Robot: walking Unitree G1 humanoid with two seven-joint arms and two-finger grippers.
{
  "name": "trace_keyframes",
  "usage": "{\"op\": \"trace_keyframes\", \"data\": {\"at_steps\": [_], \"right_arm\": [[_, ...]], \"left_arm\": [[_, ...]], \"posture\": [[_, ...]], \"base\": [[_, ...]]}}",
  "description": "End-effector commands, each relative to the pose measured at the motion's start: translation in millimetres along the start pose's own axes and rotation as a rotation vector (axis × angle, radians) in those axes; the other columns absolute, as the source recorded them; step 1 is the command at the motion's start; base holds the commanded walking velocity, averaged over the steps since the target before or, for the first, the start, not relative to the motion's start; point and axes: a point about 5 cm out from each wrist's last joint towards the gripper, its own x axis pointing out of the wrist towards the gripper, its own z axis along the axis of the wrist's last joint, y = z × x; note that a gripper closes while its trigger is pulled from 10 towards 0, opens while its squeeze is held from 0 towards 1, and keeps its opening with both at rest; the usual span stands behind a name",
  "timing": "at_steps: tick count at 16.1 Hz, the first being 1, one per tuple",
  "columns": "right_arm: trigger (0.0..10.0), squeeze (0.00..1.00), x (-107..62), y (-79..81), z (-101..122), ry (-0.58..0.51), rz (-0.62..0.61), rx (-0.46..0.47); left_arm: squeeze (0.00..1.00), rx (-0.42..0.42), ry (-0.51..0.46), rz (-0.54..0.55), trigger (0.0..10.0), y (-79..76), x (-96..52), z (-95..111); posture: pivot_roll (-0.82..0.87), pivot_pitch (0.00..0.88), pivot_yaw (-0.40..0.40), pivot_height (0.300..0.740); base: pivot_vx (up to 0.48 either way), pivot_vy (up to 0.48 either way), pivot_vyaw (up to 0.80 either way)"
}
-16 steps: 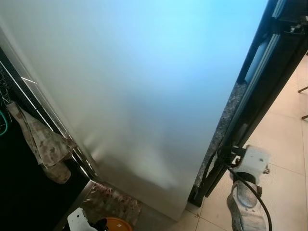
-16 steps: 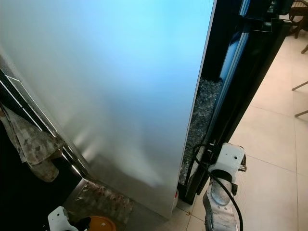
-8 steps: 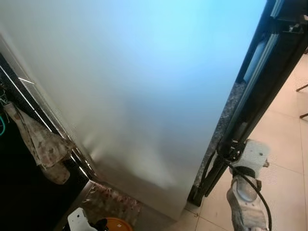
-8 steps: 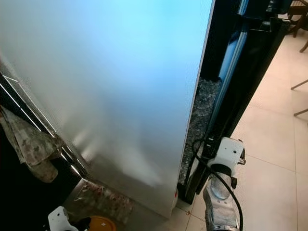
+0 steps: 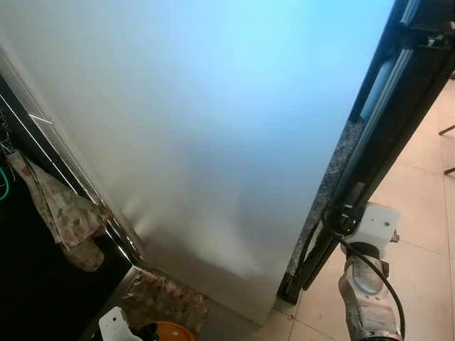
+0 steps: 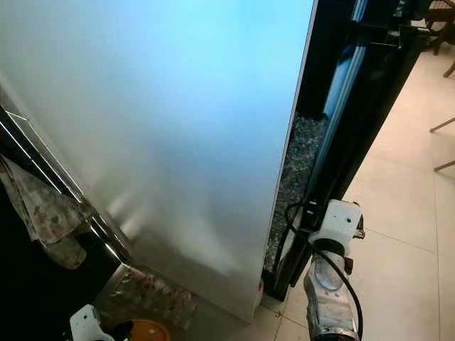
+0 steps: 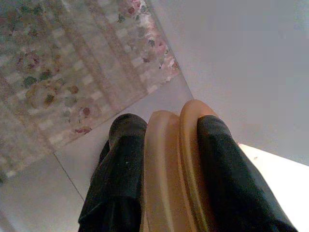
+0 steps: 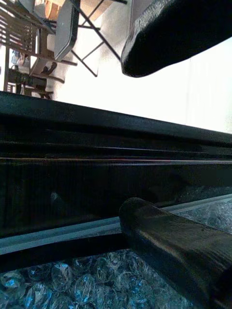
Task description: Restocking fridge
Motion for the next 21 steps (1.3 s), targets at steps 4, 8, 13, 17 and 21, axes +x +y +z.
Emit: {"op": "trace_keyframes", "data": {"at_steps": [4, 8, 13, 17, 21], "right_arm": [[10.0, 0.0, -4.7, 2.2, -4, 0.011, 0.013, 0.006], [10.0, 0.0, -9.1, 11.5, -4, 0.013, 0.056, 0.008], [10.0, 0.0, -11.2, 12.1, -6, 0.018, 0.05, 0.018], [10.0, 0.0, -9.8, 3.0, -4, 0.011, 0.019, 0.004], [10.0, 0.0, -15.1, -0.5, -10, 0.028, 0.001, -0.003]], "left_arm": [[0.0, 0.017, 0.021, 0.008, 10.0, 1.1, -0.4, -4], [0.0, 0.017, 0.021, 0.003, 10.0, -0.7, -0.2, -5], [0.0, 0.013, 0.019, 0.006, 10.0, 1.2, -0.3, -2], [0.0, 0.012, 0.023, 0.012, 10.0, 4.0, -1.0, -4], [0.0, 0.013, 0.03, 0.016, 10.0, 5.0, -1.7, -7]], "posture": [[-0.05, 0.015, 0.073, 0.74], [-0.05, 0.013, 0.072, 0.74], [-0.05, 0.013, 0.071, 0.74], [-0.05, 0.009, 0.067, 0.74], [-0.06, 0.01, 0.071, 0.74]], "base": [[0.0, 0.0, 0.0], [0.0, 0.0, 0.0], [0.0, 0.0, 0.0], [0.0, 0.0, 0.0], [0.0, 0.0, 0.0]]}}
